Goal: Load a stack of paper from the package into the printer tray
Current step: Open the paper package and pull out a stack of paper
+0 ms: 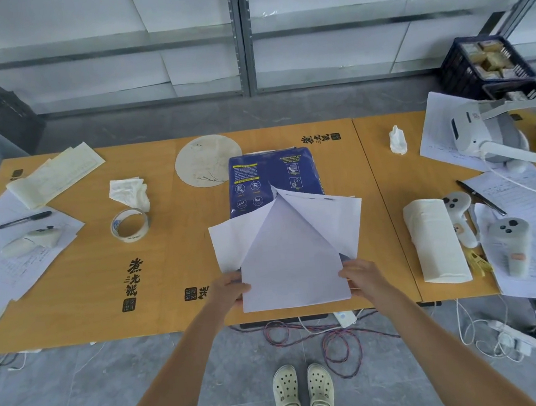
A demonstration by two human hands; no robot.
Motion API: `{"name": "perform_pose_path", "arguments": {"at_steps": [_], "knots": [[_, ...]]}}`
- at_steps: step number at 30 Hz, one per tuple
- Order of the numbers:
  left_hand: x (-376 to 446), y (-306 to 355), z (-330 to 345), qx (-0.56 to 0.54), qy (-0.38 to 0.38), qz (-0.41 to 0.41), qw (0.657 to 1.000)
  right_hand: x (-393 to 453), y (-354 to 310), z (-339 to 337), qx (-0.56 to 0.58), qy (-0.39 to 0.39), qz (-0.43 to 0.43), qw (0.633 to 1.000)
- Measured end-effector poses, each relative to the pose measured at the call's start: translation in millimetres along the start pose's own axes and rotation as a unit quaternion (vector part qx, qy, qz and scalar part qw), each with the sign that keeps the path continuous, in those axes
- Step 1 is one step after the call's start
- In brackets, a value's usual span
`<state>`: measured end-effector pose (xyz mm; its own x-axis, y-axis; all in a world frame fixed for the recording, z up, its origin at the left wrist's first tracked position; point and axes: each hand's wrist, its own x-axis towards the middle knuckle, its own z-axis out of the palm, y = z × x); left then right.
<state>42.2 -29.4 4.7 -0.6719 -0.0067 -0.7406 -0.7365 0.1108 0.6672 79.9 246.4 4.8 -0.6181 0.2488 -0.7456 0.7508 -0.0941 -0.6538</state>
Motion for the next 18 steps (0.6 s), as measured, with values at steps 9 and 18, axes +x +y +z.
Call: {"name": "perform_pose_path", "arguments": {"at_steps": [9, 18], "knots": [[-2.5, -13.0, 9.9, 0.055, 0.049, 0.094, 0.993, 6.3, 6.2, 12.3, -0.103, 0.053, -0.091, 0.989], [-34.0, -29.1, -4.8, 0.062, -0.045, 0.052, 0.996, -19.7, 29.0, 0.1, -0.078, -0.036, -0.044, 0.995]]}}
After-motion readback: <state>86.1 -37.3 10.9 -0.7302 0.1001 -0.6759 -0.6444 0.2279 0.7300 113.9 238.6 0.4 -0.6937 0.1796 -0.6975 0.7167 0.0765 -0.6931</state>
